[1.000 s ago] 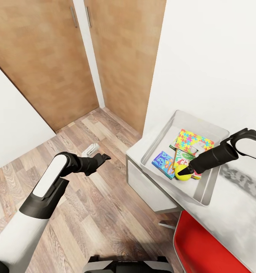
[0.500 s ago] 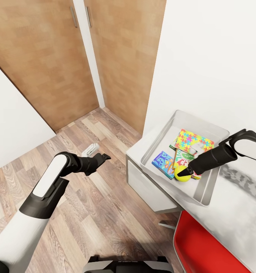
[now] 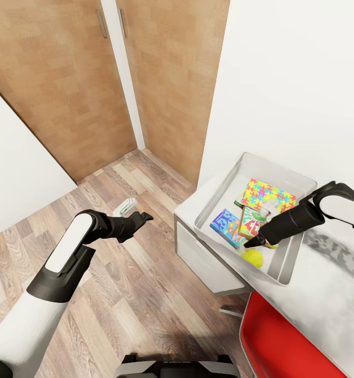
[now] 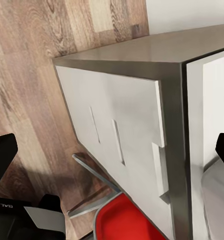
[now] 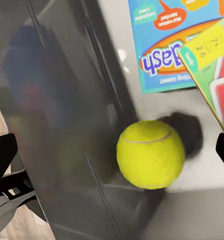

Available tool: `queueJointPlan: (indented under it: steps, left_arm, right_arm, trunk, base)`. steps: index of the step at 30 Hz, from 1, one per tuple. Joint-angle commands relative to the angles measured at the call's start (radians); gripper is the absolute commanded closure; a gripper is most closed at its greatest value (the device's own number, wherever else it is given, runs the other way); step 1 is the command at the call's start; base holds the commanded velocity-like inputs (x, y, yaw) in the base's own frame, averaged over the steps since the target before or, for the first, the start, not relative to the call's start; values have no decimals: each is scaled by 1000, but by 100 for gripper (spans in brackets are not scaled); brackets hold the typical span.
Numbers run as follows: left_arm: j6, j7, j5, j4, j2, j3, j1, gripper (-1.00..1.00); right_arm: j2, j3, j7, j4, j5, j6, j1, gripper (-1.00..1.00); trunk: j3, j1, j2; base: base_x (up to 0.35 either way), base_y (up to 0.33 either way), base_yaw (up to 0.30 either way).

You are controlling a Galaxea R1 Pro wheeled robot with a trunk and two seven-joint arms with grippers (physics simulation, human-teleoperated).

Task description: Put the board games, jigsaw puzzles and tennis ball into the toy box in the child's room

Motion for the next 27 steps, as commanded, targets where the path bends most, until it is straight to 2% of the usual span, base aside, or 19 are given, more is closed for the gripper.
queueJointPlan:
  steps: [1, 18, 22, 27]
  left_arm:
    - [3, 7, 6, -1, 1, -1, -1, -100]
    - [3, 7, 6, -2, 1, -1, -3, -100]
    - [3, 7, 6, -2, 1, -1, -3, -100]
    - [3, 7, 6, -3, 1, -2, -2, -100]
  right_arm:
    - [0, 5, -5, -1, -5, 0, -3, -100]
    - [-1, 7, -6, -1, -2, 0, -34, -100]
    - [-1, 5, -6, -1, -2, 0, -53, -100]
    - [-8, 0, -3, -2, -2, 0, -104, -100]
  trunk:
    - [-2, 1, -2]
    - [-2, 1, -2]
    - [-2, 1, -2]
    - [-2, 1, -2]
  base:
    - [0, 0, 0]
    - [0, 0, 0]
    - [0, 0, 0]
    - [0, 0, 0]
